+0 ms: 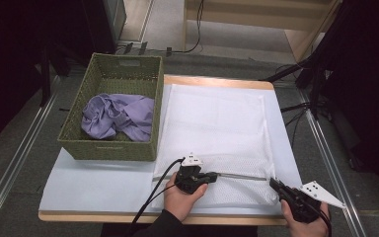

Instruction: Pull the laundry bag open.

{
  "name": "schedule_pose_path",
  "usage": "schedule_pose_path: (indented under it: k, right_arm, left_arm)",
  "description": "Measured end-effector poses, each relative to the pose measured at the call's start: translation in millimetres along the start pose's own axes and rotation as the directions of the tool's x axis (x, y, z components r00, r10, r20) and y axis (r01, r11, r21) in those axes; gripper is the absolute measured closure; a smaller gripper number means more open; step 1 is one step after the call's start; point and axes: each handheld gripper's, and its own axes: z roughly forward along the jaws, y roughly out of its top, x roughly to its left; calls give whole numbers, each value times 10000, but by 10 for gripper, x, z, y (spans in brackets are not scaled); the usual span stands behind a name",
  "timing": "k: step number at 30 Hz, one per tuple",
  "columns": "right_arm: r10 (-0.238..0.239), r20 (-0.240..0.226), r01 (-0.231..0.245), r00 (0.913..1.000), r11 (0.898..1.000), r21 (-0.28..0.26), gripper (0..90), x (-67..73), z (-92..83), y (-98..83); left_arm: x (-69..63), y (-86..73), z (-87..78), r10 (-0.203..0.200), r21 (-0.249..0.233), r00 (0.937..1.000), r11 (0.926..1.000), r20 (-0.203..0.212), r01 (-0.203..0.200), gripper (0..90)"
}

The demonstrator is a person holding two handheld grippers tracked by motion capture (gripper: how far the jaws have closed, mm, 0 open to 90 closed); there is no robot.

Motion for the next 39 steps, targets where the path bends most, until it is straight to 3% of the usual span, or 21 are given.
schedule_pose_path:
  k: [14, 39]
  right_arm:
    - [39, 110, -39, 9999, 10000, -28, 884, -7, -7, 0]
    - [-18, 155, 19, 9999, 10000, -66, 884, -5, -6, -4]
  left_arm:
    - [114, -56, -179, -316, -237, 9991, 9992, -300, 309, 881]
    - [199, -121, -346, -462, -391, 9977, 9983, -499, 443, 880]
